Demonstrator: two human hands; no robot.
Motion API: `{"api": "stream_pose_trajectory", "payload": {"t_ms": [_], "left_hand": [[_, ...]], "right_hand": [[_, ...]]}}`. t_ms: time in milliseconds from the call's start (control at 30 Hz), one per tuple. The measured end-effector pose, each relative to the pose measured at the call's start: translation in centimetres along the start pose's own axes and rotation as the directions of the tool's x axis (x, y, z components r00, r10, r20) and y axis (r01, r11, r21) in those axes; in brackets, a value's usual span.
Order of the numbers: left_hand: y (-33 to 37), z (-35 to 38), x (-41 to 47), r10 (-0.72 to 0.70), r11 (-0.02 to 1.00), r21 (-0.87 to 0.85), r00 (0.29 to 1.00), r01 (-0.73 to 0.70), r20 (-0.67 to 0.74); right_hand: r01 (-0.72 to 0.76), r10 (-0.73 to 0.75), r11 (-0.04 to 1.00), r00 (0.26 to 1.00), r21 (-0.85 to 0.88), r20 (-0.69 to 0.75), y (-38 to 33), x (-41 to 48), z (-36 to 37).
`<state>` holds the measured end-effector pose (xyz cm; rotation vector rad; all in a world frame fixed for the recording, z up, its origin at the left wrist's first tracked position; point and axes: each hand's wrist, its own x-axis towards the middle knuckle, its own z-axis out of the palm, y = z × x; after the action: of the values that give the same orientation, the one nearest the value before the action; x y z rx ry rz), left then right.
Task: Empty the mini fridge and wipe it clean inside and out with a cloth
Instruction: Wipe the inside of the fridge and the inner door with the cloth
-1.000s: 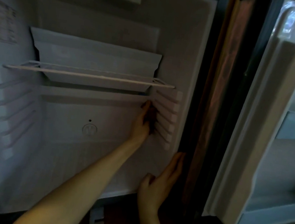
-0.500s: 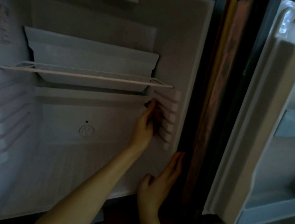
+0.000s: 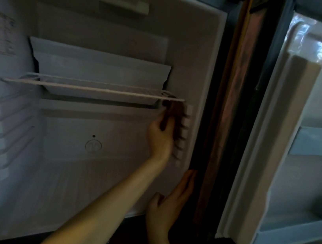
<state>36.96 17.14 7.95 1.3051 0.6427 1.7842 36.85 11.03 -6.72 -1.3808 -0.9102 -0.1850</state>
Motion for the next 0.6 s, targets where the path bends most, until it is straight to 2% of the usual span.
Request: {"api": "stream_pose_trajectory", "payload": {"t_ms": [100,200,267,333,400,433,533,600], "left_hand": [[1.5,-0.1,-3.5,0.079,0.997,0.011,0.991,-0.081,0.108],[1.1,-1.3,-6.9,0.240,0.966,0.041,0.943,-0.256,0.230],[0.7,-0.9,-6.4,0.272,0.950,0.105,0.943,-0.295,0.193],[1.0,0.1,-5.3,0.239,0.950,0.183,0.966,-0.253,0.095],[1.6,0.9,-3.6,0.244,0.940,0.240,0.969,-0.243,0.025],[1.5,0.9,-2.3,0.238,0.934,0.268,0.971,-0.236,0.025],[0.7,0.4,2.8,0.084,0.909,0.406,0.996,-0.090,0.032],[0.2,0.1,4.4,0.038,0.880,0.472,0.998,-0.053,0.042]], "right_hand": [[0.006,-0.006,1.000,1.000,0.010,0.024,0.6,0.0,0.2],[-0.057,0.049,0.995,0.995,0.081,0.091,0.9,0.0,0.2],[-0.058,0.055,0.998,0.994,0.030,0.097,0.9,-0.2,0.5],[-0.002,0.004,0.998,0.999,-0.069,0.040,0.8,-0.2,0.4],[-0.013,0.013,1.000,1.000,0.001,0.028,0.2,0.0,0.1],[-0.028,0.027,1.000,0.999,0.012,0.031,0.1,0.1,0.0],[-0.056,0.057,0.998,0.998,-0.008,0.005,-0.2,0.0,-0.1],[-0.063,0.063,0.998,0.998,-0.012,0.000,-0.3,0.1,-0.1]]}}
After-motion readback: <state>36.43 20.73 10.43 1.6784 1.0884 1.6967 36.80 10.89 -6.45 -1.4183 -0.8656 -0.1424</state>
